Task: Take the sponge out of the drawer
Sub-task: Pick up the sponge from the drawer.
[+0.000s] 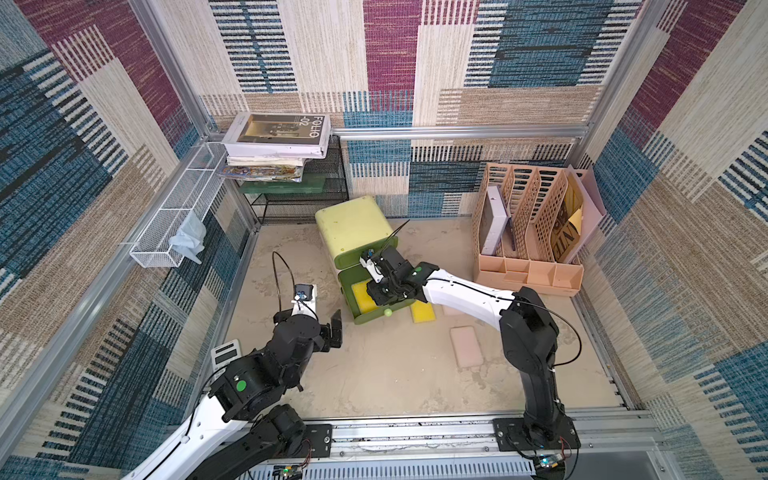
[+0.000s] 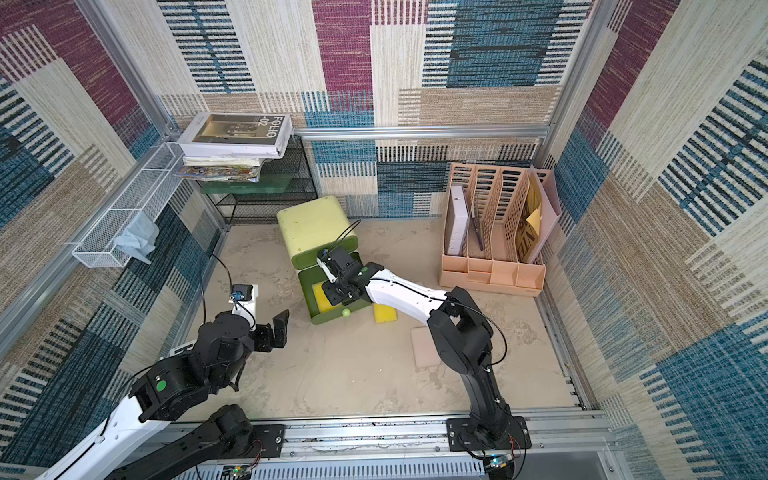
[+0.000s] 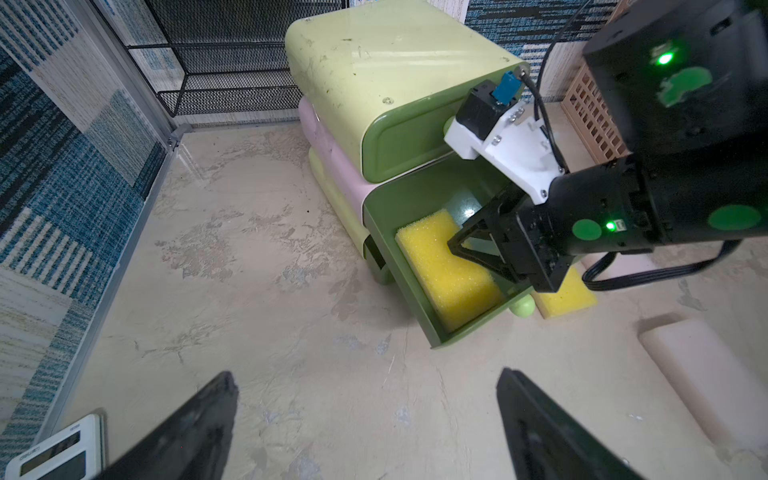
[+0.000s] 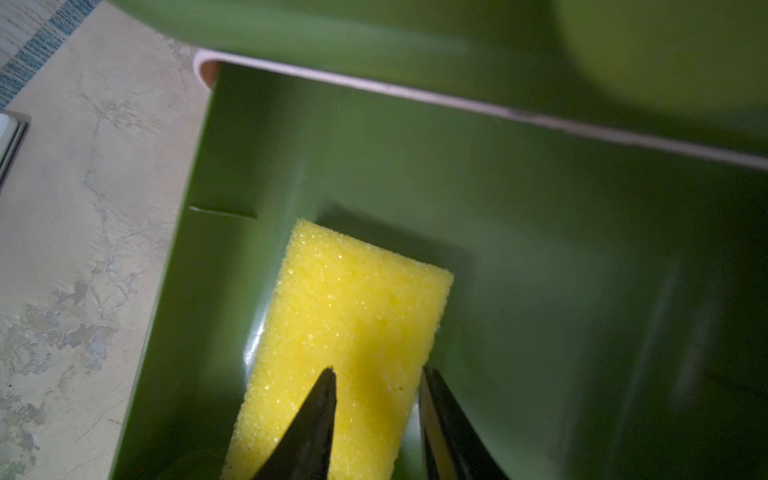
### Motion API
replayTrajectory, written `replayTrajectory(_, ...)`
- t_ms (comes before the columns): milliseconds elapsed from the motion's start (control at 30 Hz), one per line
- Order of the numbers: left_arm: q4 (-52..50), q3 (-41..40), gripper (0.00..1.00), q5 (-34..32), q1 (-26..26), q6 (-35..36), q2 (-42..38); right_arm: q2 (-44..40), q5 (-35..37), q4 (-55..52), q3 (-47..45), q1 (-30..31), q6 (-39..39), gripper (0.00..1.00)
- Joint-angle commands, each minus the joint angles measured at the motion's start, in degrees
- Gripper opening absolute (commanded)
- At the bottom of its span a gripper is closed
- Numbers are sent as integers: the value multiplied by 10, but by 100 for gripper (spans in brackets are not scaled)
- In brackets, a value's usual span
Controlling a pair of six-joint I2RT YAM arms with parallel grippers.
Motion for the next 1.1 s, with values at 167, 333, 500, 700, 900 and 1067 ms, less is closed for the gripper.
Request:
replayTrajectory(167,3,1,100,2,0,1,-2,32,-14,-40,45,4,-17,37)
replayTrajectory(333,3,1,100,2,0,1,-3,42,-7,-51,57,5,-16,37)
replayTrajectory(500,3,1,100,2,0,1,-3,41,7,-56,61,6,-16,38)
replayTrajectory(700,3,1,100,0,0,1,-3,32,19,-51,60,9,-16,42)
replayTrajectory(900,3,1,100,0,0,1,-4,22,35,-47,56,12,-16,44)
replayTrajectory(1067,3,1,100,-1,0,1,-3,11,42,-40,47,12,-15,45)
